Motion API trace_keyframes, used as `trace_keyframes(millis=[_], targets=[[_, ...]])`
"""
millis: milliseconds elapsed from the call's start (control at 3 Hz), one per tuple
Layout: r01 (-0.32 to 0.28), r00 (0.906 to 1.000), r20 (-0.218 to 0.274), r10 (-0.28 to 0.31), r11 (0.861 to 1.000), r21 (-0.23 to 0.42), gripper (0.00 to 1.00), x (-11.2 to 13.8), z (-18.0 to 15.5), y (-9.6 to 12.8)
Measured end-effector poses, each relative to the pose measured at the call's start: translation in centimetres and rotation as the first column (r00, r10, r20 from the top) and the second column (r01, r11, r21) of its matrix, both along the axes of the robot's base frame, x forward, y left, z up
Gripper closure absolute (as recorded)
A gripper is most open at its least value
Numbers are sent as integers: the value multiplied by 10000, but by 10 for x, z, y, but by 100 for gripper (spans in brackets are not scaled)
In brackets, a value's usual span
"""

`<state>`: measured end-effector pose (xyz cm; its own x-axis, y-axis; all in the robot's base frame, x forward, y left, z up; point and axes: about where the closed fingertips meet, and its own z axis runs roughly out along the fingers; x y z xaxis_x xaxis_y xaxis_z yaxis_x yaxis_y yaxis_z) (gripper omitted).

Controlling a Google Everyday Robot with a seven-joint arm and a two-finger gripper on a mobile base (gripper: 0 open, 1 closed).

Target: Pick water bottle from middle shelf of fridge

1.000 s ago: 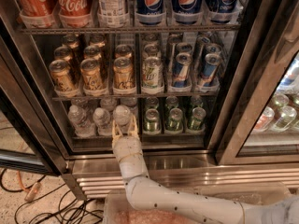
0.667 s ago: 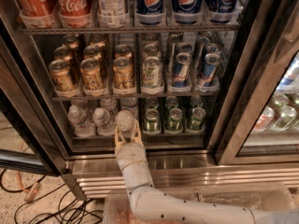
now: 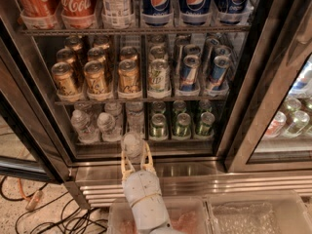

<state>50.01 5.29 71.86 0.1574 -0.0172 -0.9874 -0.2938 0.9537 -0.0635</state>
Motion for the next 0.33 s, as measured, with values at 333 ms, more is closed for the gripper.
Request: trace_keyframes(millis=[333], targets=[[0, 10000, 0, 0, 10000, 0, 100, 0, 0, 0]])
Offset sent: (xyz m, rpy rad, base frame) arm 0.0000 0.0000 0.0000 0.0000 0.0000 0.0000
